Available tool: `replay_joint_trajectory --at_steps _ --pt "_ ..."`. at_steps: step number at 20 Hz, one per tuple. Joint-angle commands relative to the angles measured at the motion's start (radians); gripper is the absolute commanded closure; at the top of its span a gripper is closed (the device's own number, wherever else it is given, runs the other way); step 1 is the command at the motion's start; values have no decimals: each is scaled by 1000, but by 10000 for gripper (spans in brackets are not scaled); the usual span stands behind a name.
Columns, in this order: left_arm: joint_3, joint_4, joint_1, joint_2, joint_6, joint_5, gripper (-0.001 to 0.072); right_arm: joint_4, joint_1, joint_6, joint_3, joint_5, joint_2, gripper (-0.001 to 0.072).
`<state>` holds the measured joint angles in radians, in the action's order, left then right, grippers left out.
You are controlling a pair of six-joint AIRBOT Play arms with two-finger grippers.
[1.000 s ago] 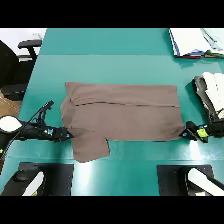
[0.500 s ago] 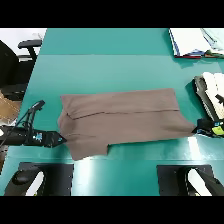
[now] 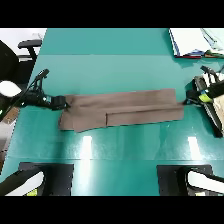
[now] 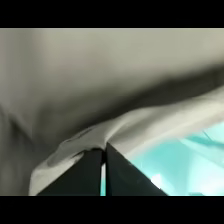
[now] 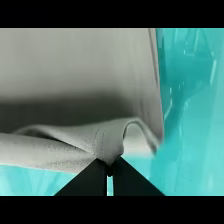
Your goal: Fold the shirts.
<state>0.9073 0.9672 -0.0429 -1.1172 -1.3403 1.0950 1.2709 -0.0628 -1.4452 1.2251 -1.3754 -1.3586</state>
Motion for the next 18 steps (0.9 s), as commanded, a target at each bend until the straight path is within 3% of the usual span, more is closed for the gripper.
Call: replay_joint_trajectory --at_steps 1,3,4,5,6,8,10,14,15,16,18 --pt "115 -71 0 -219 78 -137 682 -107 28 -5 165 50 -208 698" --pt "142 -121 0 -269 87 -174 679 -173 28 -4 224 64 -278 657" --pt "151 -130 0 -279 87 -183 575 -195 23 -2 252 64 -305 467" --pt "155 -136 0 -280 84 -194 318 -218 16 19 274 55 -322 363" --pt "165 -138 0 -280 84 -187 224 -242 3 56 288 36 -328 330" --pt "195 -138 0 -280 84 -134 229 -256 -36 117 278 7 -309 318" --pt "208 -170 0 -280 84 -82 229 -256 -100 141 219 -8 -272 182" --pt "208 -239 0 -280 84 -69 231 -261 -230 169 79 -16 -272 179" --pt "208 -262 0 -280 84 -69 352 -280 -247 185 52 -14 -283 180" --pt "208 -274 6 -280 85 -71 655 -319 -259 210 26 -11 -298 180" --pt "208 -269 47 -280 89 -106 682 -386 -258 227 5 -3 -333 182"
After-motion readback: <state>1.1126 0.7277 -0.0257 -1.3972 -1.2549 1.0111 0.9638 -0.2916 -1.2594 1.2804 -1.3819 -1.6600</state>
